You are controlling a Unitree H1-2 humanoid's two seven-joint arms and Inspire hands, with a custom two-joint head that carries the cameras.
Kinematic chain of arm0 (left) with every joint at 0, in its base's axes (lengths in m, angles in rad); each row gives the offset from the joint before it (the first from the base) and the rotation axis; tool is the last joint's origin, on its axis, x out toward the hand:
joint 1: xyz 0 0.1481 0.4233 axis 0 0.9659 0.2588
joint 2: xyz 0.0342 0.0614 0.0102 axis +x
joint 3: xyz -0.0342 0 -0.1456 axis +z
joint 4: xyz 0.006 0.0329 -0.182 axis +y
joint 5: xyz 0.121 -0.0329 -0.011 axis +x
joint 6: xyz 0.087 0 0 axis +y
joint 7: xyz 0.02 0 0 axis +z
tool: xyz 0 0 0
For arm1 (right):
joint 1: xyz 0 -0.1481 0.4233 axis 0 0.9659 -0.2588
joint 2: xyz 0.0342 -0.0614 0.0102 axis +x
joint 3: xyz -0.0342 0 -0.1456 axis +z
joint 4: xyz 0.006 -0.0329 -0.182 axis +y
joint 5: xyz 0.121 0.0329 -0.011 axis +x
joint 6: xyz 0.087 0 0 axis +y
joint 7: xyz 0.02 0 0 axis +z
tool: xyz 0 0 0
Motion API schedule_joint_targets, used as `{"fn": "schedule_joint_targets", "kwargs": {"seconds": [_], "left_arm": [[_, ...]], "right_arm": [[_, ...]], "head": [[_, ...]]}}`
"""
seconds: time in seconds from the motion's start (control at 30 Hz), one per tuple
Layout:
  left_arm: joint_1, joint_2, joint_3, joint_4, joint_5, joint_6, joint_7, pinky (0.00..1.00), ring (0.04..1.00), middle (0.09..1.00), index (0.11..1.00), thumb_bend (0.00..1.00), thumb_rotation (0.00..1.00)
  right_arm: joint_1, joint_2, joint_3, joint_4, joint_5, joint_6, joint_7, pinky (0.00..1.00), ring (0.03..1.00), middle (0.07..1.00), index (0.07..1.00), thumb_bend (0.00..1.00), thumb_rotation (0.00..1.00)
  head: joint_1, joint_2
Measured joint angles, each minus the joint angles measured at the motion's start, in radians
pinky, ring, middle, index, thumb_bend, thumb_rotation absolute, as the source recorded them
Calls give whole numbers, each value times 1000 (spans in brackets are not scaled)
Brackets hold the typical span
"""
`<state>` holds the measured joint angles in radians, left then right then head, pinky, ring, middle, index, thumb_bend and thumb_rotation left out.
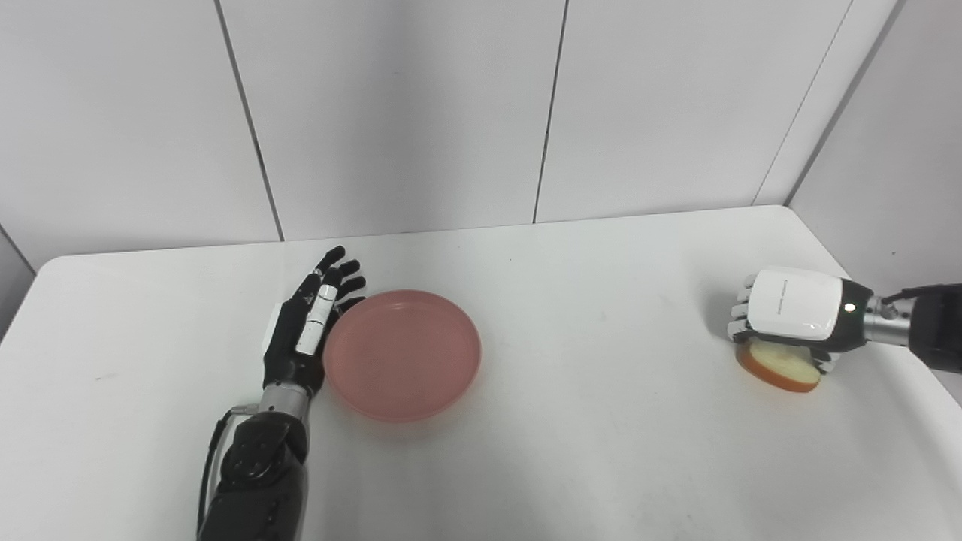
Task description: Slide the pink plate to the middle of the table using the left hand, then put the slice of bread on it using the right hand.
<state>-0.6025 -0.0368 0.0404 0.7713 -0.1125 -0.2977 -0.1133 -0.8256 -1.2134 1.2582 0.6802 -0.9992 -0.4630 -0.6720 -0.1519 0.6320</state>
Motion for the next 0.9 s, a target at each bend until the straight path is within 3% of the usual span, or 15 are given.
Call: {"fn": "schedule_joint_targets", "kwargs": {"seconds": [0.17, 0.3, 0.4, 0.57, 0.7, 0.9], "left_arm": [[-1, 2, 1, 2, 0, 0, 2, 715, 790, 826, 835, 816, 752], [-2, -1, -2, 6, 1, -2, 1, 708, 788, 825, 835, 809, 750], [-5, -3, -4, 8, 1, -4, 0, 708, 788, 830, 841, 827, 755], [-6, -2, -3, 10, -1, -5, -1, 714, 792, 834, 847, 814, 745], [-7, -2, -2, 11, -1, -5, -1, 707, 788, 829, 845, 818, 751], [-10, -5, -2, 16, 0, -6, 0, 713, 786, 828, 844, 821, 749]], "right_arm": [[24, -14, -63, -159, 53, 0, 56, 429, 470, 459, 522, 528, 3], [26, -19, -106, -278, 114, -1, 158, 386, 421, 437, 535, 525, 3], [21, -22, -140, -334, 144, -1, 240, 396, 449, 449, 529, 526, 4], [-8, -29, -148, -402, 189, -1, 288, 383, 457, 465, 521, 527, 3], [-42, -38, -160, -474, 256, -1, 355, 315, 369, 457, 513, 528, 2], [-112, -28, -225, -574, 395, -1, 569, 416, 489, 480, 506, 529, 4]], "head": [[-5, -3], [-5, -3], [-5, -3], [-5, -6], [0, -8], [3, -8]]}}
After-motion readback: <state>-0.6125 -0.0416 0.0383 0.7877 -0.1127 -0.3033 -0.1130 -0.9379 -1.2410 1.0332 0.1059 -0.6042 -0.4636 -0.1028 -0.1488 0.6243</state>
